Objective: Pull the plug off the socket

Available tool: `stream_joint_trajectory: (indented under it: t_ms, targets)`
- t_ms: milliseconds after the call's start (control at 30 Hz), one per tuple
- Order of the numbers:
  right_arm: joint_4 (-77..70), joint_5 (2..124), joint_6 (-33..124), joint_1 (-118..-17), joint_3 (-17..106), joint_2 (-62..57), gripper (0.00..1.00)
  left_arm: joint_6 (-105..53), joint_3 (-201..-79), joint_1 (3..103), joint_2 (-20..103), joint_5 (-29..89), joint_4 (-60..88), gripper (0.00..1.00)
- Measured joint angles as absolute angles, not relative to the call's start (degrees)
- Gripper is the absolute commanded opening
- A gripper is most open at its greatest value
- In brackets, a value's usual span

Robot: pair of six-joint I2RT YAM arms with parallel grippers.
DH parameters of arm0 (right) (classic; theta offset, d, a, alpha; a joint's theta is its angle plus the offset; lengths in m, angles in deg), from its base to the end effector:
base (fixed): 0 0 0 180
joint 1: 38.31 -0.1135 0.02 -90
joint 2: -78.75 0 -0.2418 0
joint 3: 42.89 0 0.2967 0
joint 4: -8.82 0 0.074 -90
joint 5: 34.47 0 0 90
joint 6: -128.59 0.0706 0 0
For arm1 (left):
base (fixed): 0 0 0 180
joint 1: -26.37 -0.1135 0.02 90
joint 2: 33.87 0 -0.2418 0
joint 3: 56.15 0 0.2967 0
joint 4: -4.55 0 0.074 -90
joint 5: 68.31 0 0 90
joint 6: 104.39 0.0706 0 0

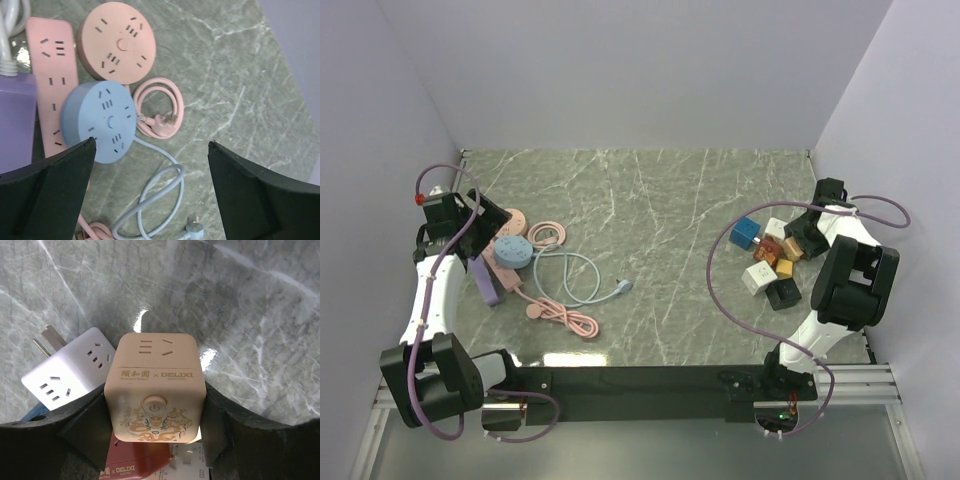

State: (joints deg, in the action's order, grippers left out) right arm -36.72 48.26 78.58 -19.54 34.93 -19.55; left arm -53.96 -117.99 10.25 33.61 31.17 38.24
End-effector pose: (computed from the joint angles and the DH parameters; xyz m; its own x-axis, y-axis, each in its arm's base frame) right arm 0.3677 -0.1344 0.1174 -0.4264 0.8182 -0.3857 0.8378 0.5180 0.1726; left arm 0.3239 0.0815 0.2167 -0.3729 -0.7618 -0.5298 -0.5046 0.6456 -0.5732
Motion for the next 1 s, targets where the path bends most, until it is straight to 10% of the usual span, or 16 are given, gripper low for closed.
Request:
stream_joint_trajectory:
  t_ms: [267, 1000]
  targets:
    - [-35.8, 49.5, 77.7, -19.7, 34.9, -19.9, 0.91, -54.0, -118.1, 10.2, 32.2, 37.0, 37.9, 0.99]
    - [-40.2, 68.0, 69.4, -34.1, 30.8, 18.0, 0.97, -54.0, -120.9, 16.5, 31.2, 53.0, 32.9, 0.99]
